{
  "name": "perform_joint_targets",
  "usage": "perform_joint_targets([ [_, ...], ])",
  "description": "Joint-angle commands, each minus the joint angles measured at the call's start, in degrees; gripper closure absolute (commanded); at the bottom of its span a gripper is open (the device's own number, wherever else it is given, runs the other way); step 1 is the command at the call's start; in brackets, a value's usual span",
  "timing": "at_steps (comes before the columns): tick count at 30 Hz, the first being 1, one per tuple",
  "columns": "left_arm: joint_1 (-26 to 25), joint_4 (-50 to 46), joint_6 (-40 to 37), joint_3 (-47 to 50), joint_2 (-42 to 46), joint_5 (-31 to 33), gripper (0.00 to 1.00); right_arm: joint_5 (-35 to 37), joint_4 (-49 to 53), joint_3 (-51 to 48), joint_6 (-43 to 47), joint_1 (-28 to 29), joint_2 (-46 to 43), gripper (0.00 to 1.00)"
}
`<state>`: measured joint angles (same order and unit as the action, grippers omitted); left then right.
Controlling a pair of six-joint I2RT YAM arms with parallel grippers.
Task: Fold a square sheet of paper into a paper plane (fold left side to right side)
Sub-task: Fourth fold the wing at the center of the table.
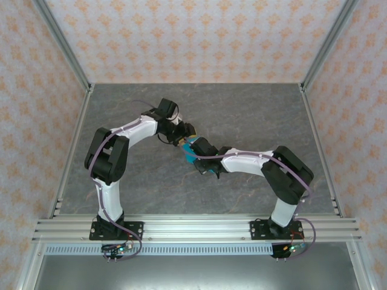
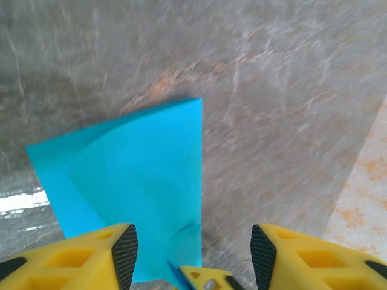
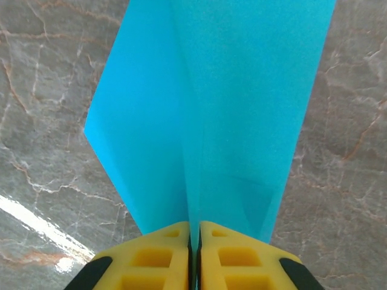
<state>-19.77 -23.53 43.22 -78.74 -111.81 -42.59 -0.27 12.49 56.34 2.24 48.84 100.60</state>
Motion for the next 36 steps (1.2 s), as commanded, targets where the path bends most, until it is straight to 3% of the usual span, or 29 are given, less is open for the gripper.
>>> perform_joint_targets([
  [1,1.63,-0.8,-0.98,-2.82,0.28,-1.87,0.42,-0.81,1.35,-0.89,0.31,0.03,0.73,0.88],
  [8,4.27,-2.91,-2.93,-4.05,1.97,-0.77,0.41,-2.83,0.73,-1.18,-0.98,-0.59,-0.76,0.89],
  [17,5.09,-3.15,-6.4,5.45,10.11,0.8,0.43,-21.0,1.82,1.89,-2.89,-6.13,-1.46,0.89],
  [25,2.76,2.27,-4.12,13.65,11.45,-1.09,0.55,-34.25,0.25,3.15,-5.99,-10.72,-0.06,0.9],
  [30,-0.26,3.7,-3.09,12.89,9.07,-1.01,0.65,-36.41,-0.35,3.25,-7.4,-11.85,1.03,0.9],
  [36,-2.99,3.23,-2.8,9.94,5.2,-0.74,0.71,-37.91,-1.66,2.23,-9.56,-12.84,2.5,0.9],
])
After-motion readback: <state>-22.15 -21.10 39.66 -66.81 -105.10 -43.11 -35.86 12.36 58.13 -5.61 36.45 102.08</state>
